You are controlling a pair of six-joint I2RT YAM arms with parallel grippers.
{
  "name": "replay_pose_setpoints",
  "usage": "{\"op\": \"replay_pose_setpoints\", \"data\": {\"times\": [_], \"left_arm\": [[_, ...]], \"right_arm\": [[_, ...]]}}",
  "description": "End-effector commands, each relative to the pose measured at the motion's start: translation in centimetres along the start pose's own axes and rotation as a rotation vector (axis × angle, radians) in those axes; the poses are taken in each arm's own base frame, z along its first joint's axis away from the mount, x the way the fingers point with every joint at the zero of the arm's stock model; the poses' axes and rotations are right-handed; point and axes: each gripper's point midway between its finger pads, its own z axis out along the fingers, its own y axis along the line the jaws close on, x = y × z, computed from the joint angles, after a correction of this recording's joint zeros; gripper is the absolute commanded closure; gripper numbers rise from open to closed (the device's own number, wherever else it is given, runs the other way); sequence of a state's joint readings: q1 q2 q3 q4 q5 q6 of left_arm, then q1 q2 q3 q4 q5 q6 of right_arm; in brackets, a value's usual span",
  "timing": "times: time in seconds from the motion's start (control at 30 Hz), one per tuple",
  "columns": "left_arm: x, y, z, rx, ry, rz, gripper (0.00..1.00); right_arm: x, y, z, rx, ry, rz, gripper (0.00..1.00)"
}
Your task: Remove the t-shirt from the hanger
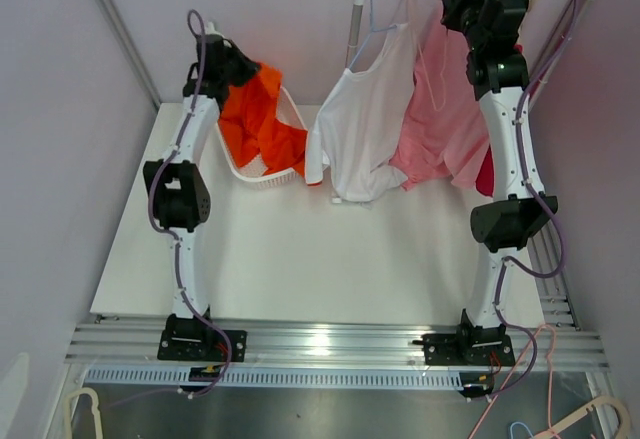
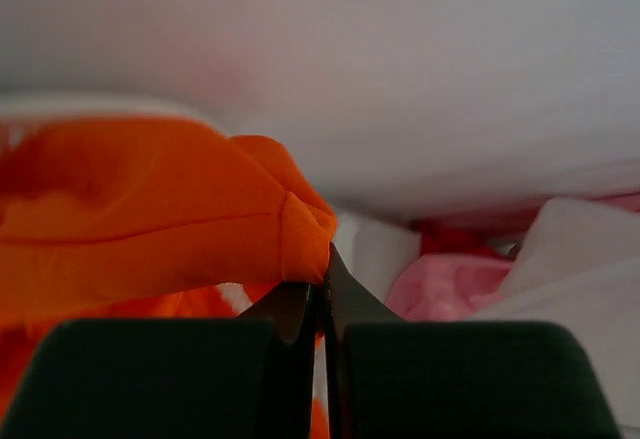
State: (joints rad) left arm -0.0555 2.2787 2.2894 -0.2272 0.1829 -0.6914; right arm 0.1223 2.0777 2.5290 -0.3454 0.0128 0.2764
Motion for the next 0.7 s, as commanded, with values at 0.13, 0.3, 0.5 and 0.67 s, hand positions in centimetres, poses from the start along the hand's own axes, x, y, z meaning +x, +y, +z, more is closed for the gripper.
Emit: {"op": "replay_pose_setpoints", "data": {"times": [0.13, 0.3, 0.5, 0.67], "left_arm": [[9.3, 6.0, -2.3, -0.263, 0.284, -0.175, 1.0], [14.6, 7.5, -4.7, -0.281, 0.47, -0.286, 0.92], [13.9, 4.0, -7.6, -0.173, 0.457, -0.173, 0.01], [7.7, -3.4, -13.0, -0.105, 0.267, -0.025, 0.01]], "right_arm": [[3.8, 5.1, -1.1, -0.143, 0.119, -0.066, 1.0], [7.1, 5.2, -1.7, -0.12, 0.213, -0.051, 1.0], [6.1, 4.3, -3.5, -0.016, 0.199, -0.078, 0.45], [0.9, 3.4, -6.1, 0.046, 0.102, -0.084, 0.23]]}}
